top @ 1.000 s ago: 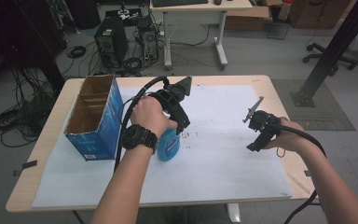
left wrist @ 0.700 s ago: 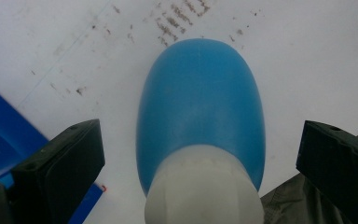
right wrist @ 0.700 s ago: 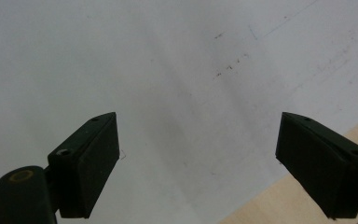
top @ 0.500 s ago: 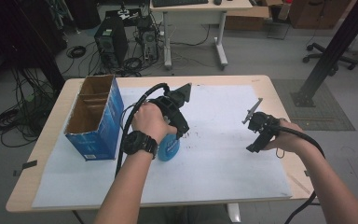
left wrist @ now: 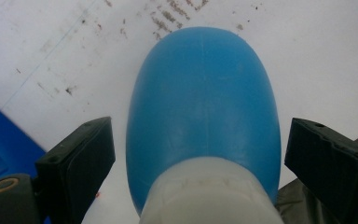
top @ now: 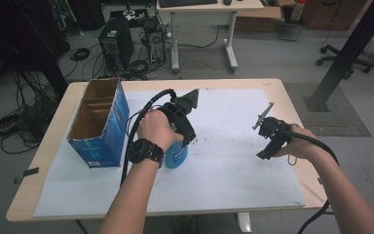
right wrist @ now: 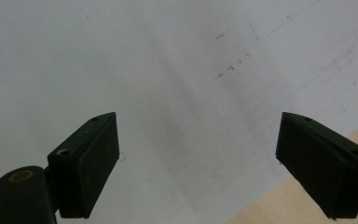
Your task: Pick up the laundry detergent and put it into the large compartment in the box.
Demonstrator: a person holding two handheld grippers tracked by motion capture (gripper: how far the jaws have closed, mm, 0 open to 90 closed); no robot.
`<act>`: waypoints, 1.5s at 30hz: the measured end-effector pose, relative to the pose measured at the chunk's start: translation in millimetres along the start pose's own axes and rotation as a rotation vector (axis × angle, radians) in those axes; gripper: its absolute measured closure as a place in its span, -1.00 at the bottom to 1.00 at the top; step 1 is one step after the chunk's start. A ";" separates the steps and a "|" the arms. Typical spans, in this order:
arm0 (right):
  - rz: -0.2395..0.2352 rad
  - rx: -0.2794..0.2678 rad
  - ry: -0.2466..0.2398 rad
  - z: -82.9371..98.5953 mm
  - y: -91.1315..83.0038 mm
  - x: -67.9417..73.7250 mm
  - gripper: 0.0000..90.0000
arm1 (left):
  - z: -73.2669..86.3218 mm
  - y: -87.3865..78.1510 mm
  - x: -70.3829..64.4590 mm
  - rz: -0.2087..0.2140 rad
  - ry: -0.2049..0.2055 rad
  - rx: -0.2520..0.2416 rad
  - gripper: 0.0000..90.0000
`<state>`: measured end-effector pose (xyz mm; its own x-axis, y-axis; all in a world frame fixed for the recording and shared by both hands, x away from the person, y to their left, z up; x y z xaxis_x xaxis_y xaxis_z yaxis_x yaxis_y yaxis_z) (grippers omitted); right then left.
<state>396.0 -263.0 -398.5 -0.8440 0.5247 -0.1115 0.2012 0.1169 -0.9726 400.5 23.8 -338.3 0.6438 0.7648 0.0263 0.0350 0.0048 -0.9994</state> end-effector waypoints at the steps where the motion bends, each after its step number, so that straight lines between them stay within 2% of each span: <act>1: 0.000 -0.003 -0.001 -0.1 0.4 -0.1 -0.70 | 0.2 0.2 -0.2 0.003 0.000 0.001 -0.78; 9: -0.002 -0.002 0.001 0.8 1.0 0.3 -0.70 | 0.6 3.9 -0.1 -0.001 0.003 0.008 -0.70; 15: 0.000 -0.002 0.002 1.7 0.8 -0.2 -0.70 | 0.7 3.1 0.7 -0.007 0.000 -0.004 -0.54; 23: -0.002 -0.005 0.001 1.7 0.9 0.2 -0.70 | 1.0 4.0 1.5 0.019 0.004 -0.004 -0.29; 28: -0.002 -0.004 -0.002 1.8 0.7 -0.1 -0.70 | 1.0 4.4 2.2 0.018 0.001 -0.007 -0.18; 40: 0.000 -0.003 -0.005 -0.3 -0.4 0.9 -0.70 | 0.6 3.6 2.5 0.019 -0.004 -0.001 -0.17; 45: 0.000 -0.001 -0.006 -0.4 -1.1 1.3 -0.70 | 1.4 2.4 2.0 0.019 0.008 0.022 -0.17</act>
<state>394.9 -262.2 -397.5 -0.8470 0.5195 -0.1128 0.2017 0.1178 -0.9723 400.9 26.2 -340.7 0.6503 0.7597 0.0076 0.0065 0.0045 -1.0000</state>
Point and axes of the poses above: each handheld gripper's, and its own axes: y roughly forward along the jaws, z roughly out of its underside, x roughly to its left, the point moved 5 cm from there along y, roughly forward along the jaws, and after that the axes turned 1 degree about y, right-handed, at the moved point
